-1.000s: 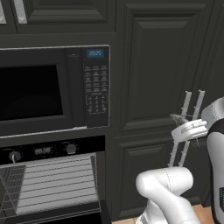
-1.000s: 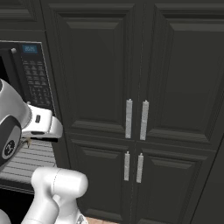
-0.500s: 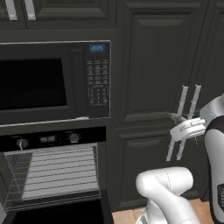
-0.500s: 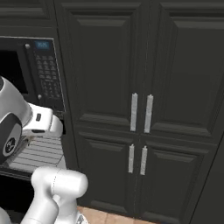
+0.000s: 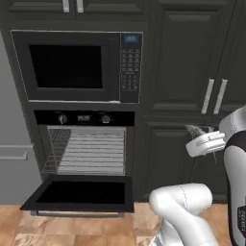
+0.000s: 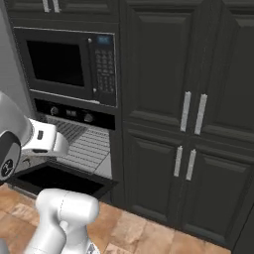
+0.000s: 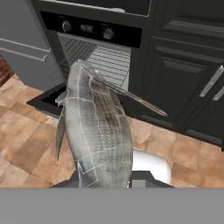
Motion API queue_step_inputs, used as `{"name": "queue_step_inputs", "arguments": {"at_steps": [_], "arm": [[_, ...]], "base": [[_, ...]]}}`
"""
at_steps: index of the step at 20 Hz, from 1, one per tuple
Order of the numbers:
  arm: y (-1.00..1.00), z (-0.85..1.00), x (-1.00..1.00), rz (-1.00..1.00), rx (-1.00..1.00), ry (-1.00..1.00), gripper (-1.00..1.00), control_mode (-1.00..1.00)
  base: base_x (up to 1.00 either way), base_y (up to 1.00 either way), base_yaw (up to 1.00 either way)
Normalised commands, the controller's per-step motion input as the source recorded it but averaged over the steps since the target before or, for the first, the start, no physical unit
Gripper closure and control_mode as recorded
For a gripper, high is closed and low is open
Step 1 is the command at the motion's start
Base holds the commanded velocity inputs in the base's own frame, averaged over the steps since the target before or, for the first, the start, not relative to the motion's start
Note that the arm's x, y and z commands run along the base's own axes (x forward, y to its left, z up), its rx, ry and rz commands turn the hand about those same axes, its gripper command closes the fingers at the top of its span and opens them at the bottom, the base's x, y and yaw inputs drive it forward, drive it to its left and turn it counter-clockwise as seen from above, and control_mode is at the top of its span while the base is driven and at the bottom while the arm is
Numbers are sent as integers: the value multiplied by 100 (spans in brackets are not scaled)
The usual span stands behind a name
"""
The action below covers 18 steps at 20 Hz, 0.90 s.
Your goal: Take the fish from the oven and place it on the plate on the counter.
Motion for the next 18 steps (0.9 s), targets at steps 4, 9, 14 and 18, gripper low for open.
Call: {"name": "queue_step_inputs", "arguments": {"at_steps": [4, 9, 14, 18], "arm": [[0, 0, 0, 0, 0, 0, 100, 100], [0, 0, 0, 0, 0, 0, 100, 100], [0, 0, 0, 0, 0, 0, 100, 100], [0, 0, 0, 0, 0, 0, 100, 100]], "base": [[-20, 0, 55], [-10, 10, 66], [10, 21, 77], [18, 14, 79]]}}
